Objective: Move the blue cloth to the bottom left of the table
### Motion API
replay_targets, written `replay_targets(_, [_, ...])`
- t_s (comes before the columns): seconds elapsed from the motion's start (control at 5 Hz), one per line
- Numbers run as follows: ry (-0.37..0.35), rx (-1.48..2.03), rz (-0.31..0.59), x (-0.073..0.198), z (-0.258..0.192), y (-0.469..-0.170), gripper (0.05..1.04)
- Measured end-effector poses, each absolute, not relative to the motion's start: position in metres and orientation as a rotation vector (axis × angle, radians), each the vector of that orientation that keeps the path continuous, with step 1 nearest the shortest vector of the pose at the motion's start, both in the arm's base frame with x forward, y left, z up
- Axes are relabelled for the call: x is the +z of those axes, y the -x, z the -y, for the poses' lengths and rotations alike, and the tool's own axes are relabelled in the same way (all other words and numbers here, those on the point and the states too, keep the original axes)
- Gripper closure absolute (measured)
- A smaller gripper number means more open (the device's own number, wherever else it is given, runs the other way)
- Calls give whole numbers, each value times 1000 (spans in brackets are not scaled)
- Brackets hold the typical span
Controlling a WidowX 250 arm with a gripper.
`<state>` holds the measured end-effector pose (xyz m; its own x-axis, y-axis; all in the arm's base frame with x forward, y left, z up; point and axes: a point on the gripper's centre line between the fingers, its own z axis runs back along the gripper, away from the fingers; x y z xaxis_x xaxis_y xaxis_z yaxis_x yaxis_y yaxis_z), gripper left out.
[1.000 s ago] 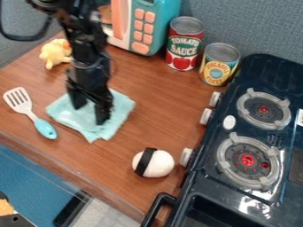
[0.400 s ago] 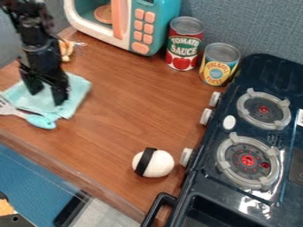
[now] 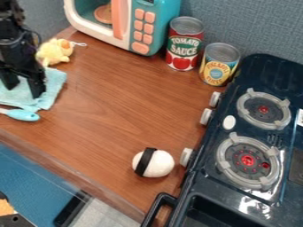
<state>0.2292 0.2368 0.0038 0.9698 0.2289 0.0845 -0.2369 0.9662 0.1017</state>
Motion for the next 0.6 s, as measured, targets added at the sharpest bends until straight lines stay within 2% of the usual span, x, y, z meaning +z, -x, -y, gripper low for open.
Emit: replay_targets(0.6, [-98,234,78,8,-241,-227,83])
